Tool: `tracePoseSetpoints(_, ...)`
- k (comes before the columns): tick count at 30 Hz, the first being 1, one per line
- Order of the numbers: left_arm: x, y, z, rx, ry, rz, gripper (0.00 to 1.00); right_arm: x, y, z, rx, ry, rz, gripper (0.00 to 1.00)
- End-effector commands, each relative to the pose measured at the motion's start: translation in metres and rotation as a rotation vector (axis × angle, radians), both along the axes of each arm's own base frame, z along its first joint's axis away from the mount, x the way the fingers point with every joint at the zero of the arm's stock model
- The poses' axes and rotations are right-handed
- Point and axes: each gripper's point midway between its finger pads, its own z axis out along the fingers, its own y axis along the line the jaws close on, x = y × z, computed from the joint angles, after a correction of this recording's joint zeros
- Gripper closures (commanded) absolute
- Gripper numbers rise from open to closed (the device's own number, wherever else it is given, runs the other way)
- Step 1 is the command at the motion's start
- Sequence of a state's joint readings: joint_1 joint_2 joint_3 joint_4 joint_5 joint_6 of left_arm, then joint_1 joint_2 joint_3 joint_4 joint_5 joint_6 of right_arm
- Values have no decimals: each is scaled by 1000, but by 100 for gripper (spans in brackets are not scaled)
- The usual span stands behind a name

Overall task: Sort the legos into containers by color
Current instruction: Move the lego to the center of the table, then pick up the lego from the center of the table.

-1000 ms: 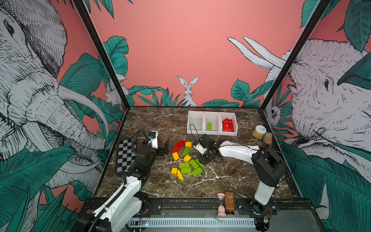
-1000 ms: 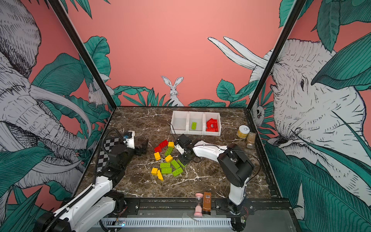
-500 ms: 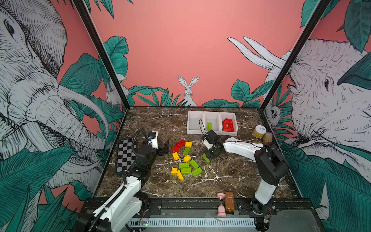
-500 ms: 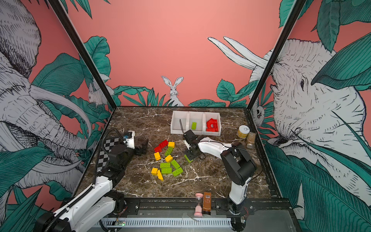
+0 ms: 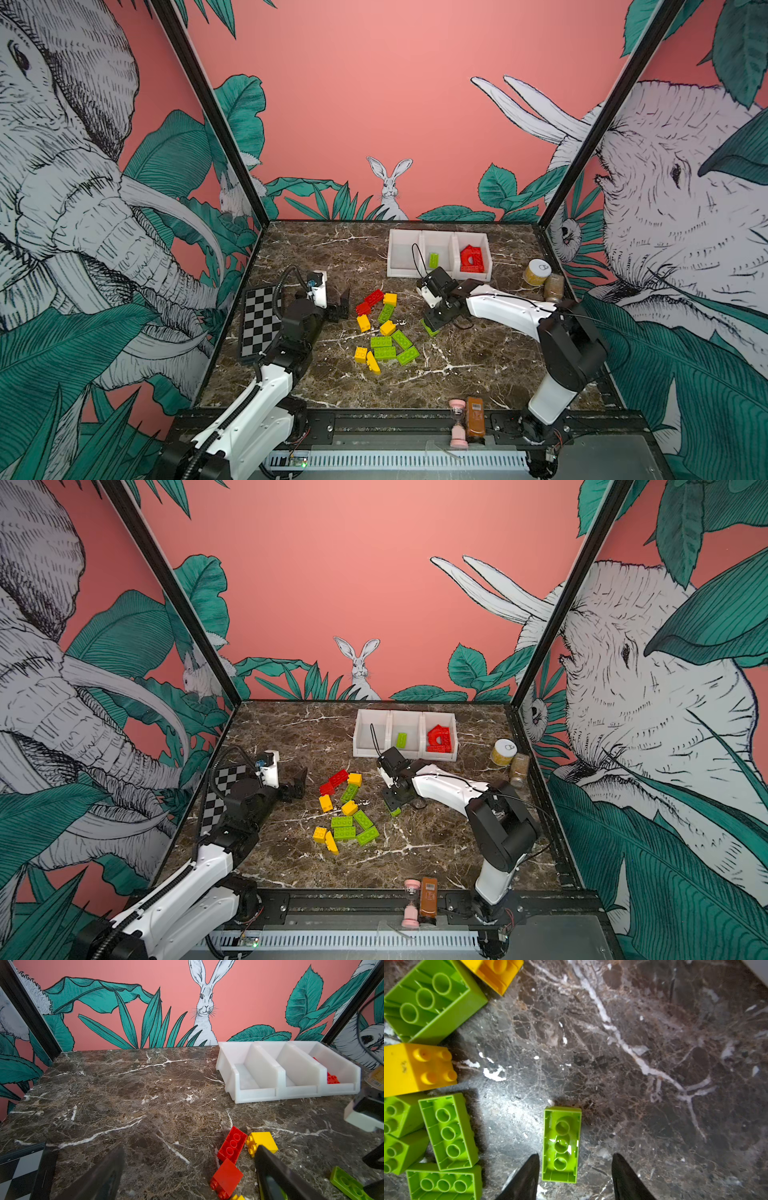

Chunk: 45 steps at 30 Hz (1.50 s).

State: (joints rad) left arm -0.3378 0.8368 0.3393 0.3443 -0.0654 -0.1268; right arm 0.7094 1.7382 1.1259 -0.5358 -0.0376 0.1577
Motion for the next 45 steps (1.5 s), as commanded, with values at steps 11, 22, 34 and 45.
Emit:
tracePoseSetpoints(11,-3,0,0,4,-10,-4,2,1,6,-25,-31,37,-8,51)
tracePoseSetpoints(22,-3,0,1,0,-10,-6,1,16,6,6,32,-29,-32,68)
tracePoseSetpoints(34,-2,-1,-1,2,-6,-5,1,107,-4,97,186,-235,-96,71)
tracePoseSetpoints(45,-3,1,1,7,-14,1,1,206,-23,117,288,-327,-227,73)
